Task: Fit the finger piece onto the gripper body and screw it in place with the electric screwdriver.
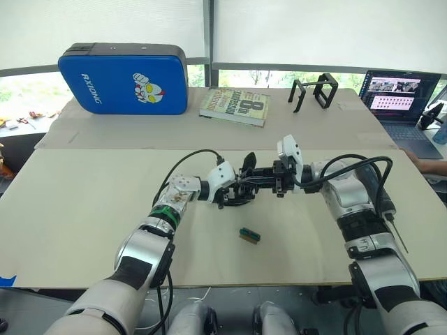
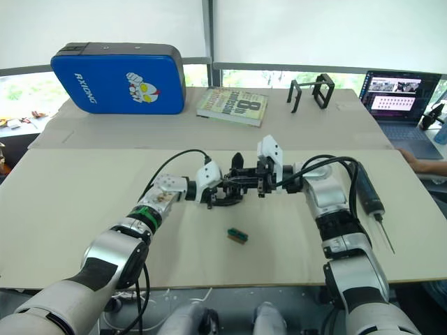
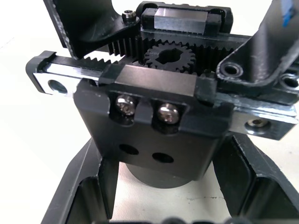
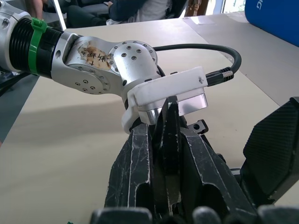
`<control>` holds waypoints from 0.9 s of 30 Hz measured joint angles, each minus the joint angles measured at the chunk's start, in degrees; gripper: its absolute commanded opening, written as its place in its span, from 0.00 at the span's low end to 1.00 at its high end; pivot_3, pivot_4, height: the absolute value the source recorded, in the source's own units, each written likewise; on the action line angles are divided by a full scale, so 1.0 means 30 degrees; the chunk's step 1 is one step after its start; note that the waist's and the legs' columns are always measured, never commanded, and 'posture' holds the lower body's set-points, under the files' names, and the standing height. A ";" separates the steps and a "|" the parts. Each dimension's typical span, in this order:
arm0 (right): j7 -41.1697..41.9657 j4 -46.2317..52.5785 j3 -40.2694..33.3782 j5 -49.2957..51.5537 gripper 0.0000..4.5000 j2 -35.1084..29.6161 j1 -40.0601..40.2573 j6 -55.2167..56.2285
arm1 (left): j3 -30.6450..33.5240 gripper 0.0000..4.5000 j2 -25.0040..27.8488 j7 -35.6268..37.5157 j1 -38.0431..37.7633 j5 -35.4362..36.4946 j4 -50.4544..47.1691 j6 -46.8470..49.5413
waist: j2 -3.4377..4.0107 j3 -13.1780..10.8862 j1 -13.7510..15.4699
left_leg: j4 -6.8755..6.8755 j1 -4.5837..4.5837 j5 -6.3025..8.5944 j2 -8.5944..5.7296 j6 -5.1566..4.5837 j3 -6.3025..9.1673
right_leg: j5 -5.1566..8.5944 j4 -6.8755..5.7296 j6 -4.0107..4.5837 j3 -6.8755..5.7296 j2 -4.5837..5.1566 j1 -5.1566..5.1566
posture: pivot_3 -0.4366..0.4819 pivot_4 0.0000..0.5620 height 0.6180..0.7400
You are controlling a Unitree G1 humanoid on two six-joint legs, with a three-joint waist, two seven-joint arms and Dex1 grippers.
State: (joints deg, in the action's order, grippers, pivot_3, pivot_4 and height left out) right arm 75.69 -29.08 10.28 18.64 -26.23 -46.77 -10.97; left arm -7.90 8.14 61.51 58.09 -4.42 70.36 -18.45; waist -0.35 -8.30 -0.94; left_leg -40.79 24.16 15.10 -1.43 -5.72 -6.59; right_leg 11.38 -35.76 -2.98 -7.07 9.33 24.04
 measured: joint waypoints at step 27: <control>0.0202 -0.0311 0.0125 -0.0511 0.07 0.0063 -0.0513 -0.0529 | 0.0141 0.51 0.0123 -0.0028 -0.0184 0.0071 -0.0008 0.0054 | -0.0057 0.0101 0.0001 | 0.0029 -0.0007 0.0023 0.0014 0.0022 0.0003 | -0.0001 0.0013 0.0002 -0.0007 0.0050 0.0015 | 0.48 0.27 1.00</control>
State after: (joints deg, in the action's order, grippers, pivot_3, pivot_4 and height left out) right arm 76.30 -30.01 10.65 17.11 -26.03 -48.31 -12.56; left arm -7.48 8.51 61.43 57.54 -4.21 70.33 -18.29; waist -0.52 -8.00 -0.94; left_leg -40.71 24.14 15.17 -1.39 -5.65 -6.58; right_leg 11.38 -35.72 -2.97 -7.09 9.48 24.09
